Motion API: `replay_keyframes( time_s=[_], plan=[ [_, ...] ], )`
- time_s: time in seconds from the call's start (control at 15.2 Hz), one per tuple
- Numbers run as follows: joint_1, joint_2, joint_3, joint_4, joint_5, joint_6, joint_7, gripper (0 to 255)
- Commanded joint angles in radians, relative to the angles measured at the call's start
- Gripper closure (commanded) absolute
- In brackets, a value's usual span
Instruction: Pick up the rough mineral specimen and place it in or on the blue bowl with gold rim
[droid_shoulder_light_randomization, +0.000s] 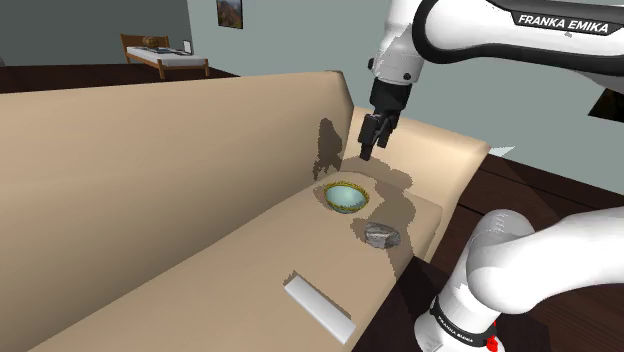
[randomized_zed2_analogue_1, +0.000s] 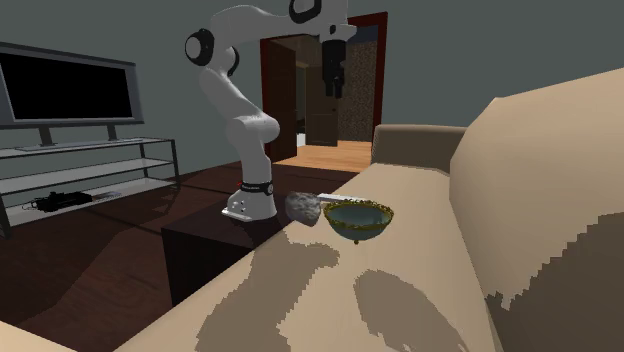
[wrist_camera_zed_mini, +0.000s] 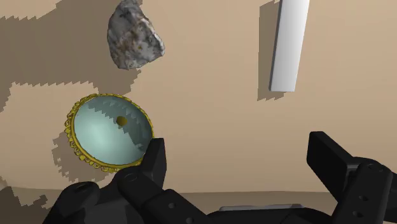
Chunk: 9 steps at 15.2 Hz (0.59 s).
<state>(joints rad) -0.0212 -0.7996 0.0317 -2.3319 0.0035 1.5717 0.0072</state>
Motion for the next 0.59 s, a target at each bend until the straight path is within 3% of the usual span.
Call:
replay_keyframes(
  time_s=[0.0,0.53],
  plan=[
    [0.0,0.0,0.0,0.0,0.0,0.0,0.0,0],
    [-0.039,-0.108,-0.221,-0.244,-0.021,0.118,-0.199,0]
  ],
)
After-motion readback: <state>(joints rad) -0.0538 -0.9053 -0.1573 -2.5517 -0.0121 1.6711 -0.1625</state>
